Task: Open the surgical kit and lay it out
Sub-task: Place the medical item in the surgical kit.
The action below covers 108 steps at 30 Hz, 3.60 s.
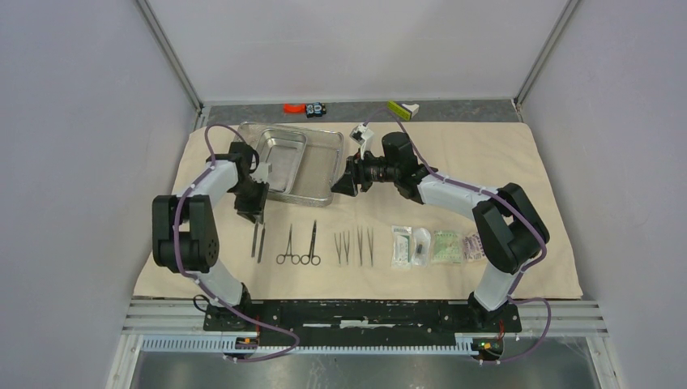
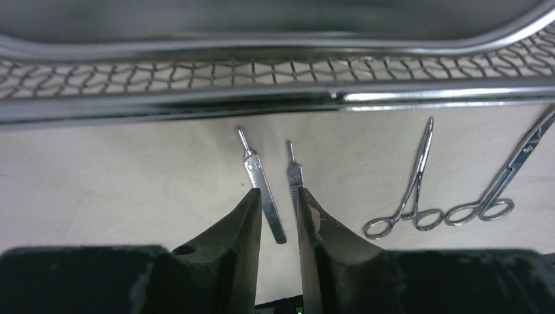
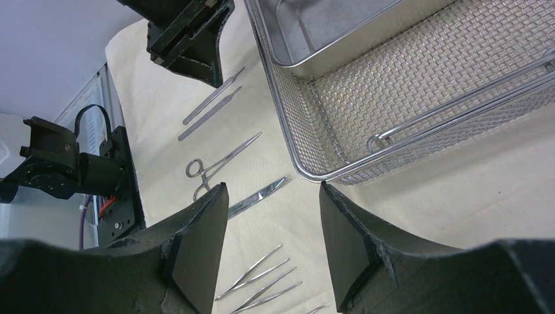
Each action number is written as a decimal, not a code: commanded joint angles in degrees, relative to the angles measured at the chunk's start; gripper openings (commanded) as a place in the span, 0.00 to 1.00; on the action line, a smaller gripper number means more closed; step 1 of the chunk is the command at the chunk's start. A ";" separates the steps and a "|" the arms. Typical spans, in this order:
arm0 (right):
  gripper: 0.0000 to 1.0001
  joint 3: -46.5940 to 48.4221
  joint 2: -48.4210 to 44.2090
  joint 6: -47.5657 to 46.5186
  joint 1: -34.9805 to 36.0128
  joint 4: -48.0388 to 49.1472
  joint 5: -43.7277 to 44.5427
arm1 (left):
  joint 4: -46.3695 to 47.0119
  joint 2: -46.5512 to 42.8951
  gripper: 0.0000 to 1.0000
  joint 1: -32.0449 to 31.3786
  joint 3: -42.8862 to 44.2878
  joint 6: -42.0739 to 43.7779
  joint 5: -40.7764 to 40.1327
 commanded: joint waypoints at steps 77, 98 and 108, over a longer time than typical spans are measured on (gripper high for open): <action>0.61 2.80 -0.40 -0.78 -1.00 0.90 -0.04 | 3.81 0.86 0.11 -0.23 -3.00 4.75 -4.15; 0.62 5.18 -5.31 -11.87 -2.96 -7.16 4.71 | 11.20 -13.98 0.48 -0.22 -1.98 5.21 -0.72; 0.64 2.27 -11.68 -23.60 -8.16 -12.46 10.35 | 19.22 -9.35 0.69 -5.97 1.88 14.02 4.83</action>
